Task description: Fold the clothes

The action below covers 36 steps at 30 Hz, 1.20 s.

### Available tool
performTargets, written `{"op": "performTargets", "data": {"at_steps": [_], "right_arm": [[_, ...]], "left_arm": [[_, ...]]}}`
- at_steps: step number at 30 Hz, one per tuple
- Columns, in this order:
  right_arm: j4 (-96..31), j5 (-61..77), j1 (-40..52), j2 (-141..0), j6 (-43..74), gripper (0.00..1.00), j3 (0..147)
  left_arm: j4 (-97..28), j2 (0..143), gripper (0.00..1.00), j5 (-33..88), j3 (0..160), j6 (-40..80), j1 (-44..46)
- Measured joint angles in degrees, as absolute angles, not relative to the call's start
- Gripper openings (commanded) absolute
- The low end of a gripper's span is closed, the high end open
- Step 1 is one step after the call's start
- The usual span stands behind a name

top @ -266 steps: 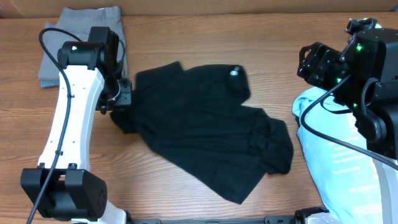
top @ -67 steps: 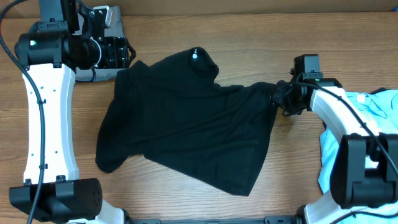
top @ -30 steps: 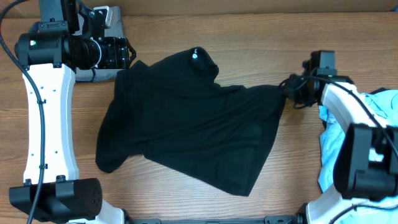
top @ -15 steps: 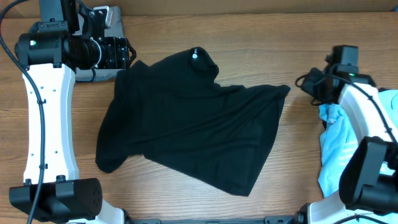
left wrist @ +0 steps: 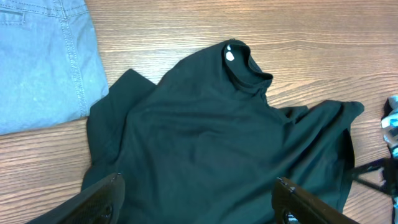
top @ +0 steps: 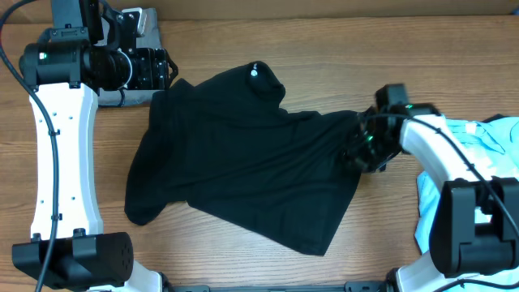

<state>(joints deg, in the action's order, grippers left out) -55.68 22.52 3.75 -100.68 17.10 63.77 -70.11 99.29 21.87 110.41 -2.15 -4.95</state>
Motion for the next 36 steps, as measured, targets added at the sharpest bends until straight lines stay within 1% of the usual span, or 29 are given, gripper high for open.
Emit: {"op": "performTargets", "data": {"at_steps": [2,4,10,12,13,15,16,21,27,34,35,36], "right_arm": [[-55.7,21.5,4.4,-100.7,18.3,0.4,62.0],[-55.9,20.5,4.4,-100.7,19.2,0.41,60.9],[-55.9,20.9,4.9,-100.7,19.9,0.41,58.4],[-54.7,21.4,5.8,-100.7,20.2,0.34,57.3],[-54.0,21.8,6.5,-100.7,20.6,0.29,56.5],[-53.0,22.2,7.5,-100.7,21.1,0.09,55.3],[-52.8,22.3,7.8,-100.7,21.3,0.04,54.8],[-52.8,22.6,7.7,-100.7,21.1,0.04,54.7],[-61.3,19.0,5.9,-100.1,20.3,0.04,57.8],[-68.0,12.6,3.9,-94.8,19.9,0.05,61.2],[-68.6,11.9,3.7,-94.5,19.9,0.1,61.2],[-69.2,11.5,3.3,-94.5,19.9,0.27,61.2]], "left_arm": [[-70.1,99.3,0.8,21.9,110.4,-2.2,-5.0],[-70.1,99.3,0.81,21.9,110.4,-2.2,-5.0],[-69.8,99.3,0.8,21.9,110.4,-2.6,-5.0],[-69.7,99.3,0.81,21.9,110.4,-2.6,-5.0],[-69.6,99.3,0.81,21.9,110.4,-2.8,-5.0],[-69.6,99.3,0.81,21.9,110.4,-2.8,-5.0],[-69.6,99.3,0.82,21.9,110.4,-2.8,-5.0],[-69.3,99.3,0.82,21.9,110.4,-3.0,-5.0],[-69.2,99.3,0.82,21.9,110.4,-3.0,-5.0],[-68.8,99.3,0.82,21.9,110.4,-3.0,-5.0],[-68.8,99.3,0.82,21.9,110.4,-3.0,-5.0],[-68.8,99.3,0.82,21.9,110.4,-3.0,-5.0]]}}
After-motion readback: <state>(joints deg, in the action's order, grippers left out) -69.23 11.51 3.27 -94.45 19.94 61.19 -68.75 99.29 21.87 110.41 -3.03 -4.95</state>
